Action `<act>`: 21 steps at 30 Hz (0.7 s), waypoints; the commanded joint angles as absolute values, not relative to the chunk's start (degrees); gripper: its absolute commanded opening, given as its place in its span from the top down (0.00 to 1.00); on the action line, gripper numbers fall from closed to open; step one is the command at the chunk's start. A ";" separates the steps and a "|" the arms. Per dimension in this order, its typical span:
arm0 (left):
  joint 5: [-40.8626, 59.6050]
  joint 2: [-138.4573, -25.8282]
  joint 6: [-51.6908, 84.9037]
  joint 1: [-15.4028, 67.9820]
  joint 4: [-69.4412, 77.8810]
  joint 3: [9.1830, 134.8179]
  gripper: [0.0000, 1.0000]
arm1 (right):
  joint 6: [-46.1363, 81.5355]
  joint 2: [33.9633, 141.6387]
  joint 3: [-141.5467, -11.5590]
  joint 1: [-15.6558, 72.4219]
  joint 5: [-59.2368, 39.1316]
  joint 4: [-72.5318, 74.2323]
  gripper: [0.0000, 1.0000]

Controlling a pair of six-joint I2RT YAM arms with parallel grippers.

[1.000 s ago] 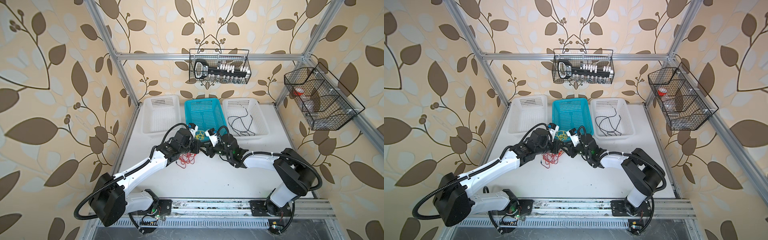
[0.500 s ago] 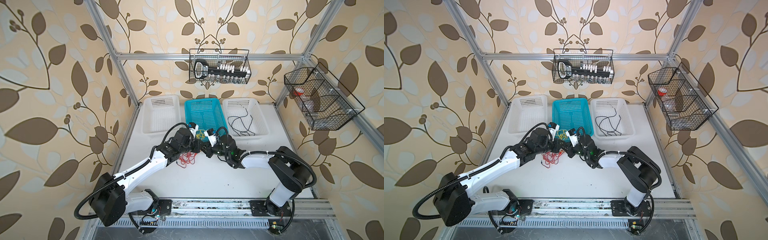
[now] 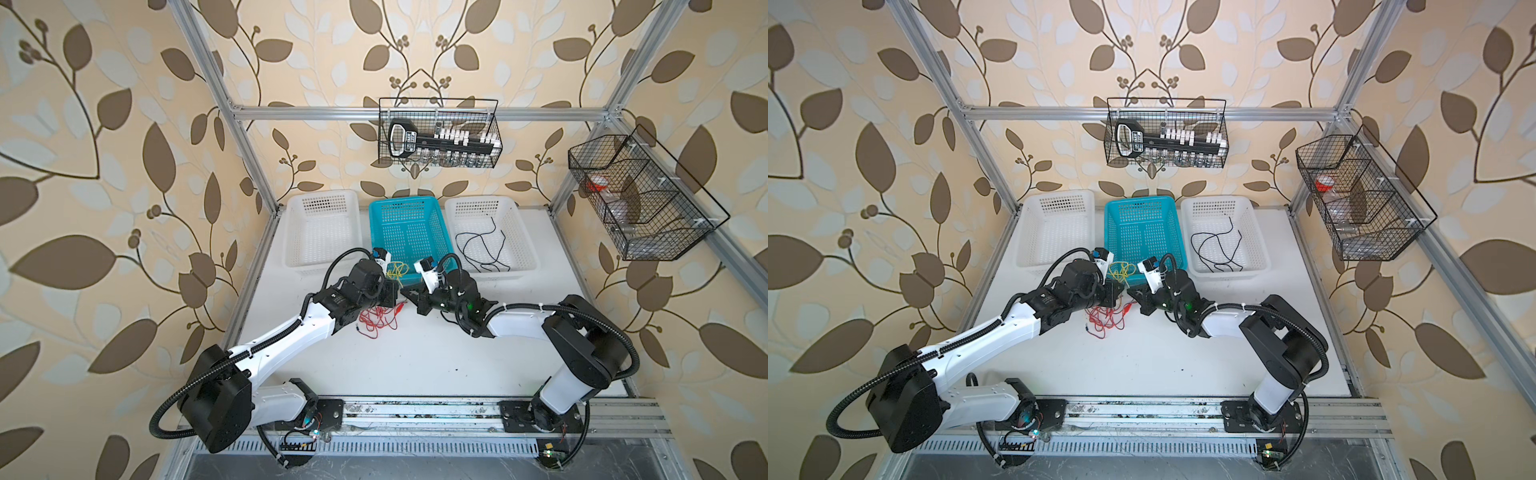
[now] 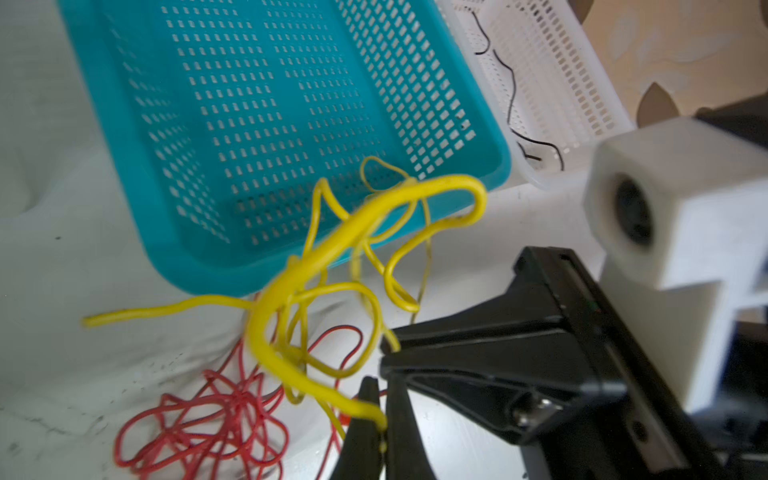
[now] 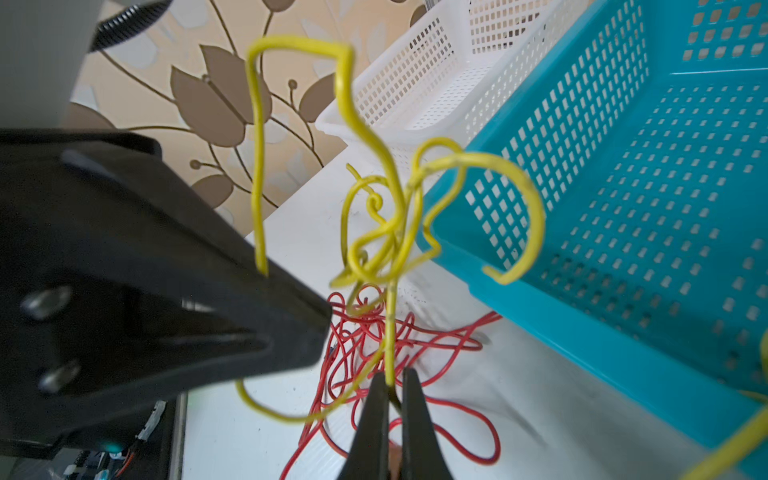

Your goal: Untangle the cables

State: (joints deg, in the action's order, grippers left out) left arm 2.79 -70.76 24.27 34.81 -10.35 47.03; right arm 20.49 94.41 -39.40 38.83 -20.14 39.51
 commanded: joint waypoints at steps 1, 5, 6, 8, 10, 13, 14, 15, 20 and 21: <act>-2.71 -68.95 25.03 33.40 -12.89 47.13 1.00 | 18.01 91.44 -37.91 37.73 -20.03 36.61 1.00; -2.63 -68.23 25.67 32.45 -12.21 46.29 1.00 | 15.73 89.17 -37.52 37.07 -20.83 33.19 1.00; -1.90 -68.07 25.58 32.44 -11.38 45.94 1.00 | 15.21 88.82 -37.85 37.07 -21.41 32.17 1.00; -0.35 -67.64 25.56 32.49 -9.43 45.17 1.00 | 14.36 88.60 -38.38 37.15 -22.45 30.88 0.99; 0.93 -67.18 25.29 32.48 -7.70 44.44 1.00 | 13.40 88.77 -39.07 37.35 -23.48 29.32 0.97; 2.28 -66.26 24.46 32.45 -6.13 43.89 1.00 | 12.52 88.84 -39.32 37.68 -24.95 28.28 0.93; 2.78 -65.89 24.09 32.45 -5.74 43.65 1.00 | 12.56 88.90 -39.43 37.77 -25.39 28.17 0.91; 3.03 -65.53 23.84 32.51 -5.34 43.48 1.00 | 12.33 88.87 -39.77 37.74 -25.92 27.59 0.87; 4.62 -64.36 22.05 32.45 -4.30 42.80 1.00 | 9.86 88.34 -42.29 38.02 -26.03 24.02 0.76; 4.94 -64.29 21.82 32.44 -4.22 42.80 1.00 | 9.50 88.18 -42.84 37.99 -25.89 23.52 0.74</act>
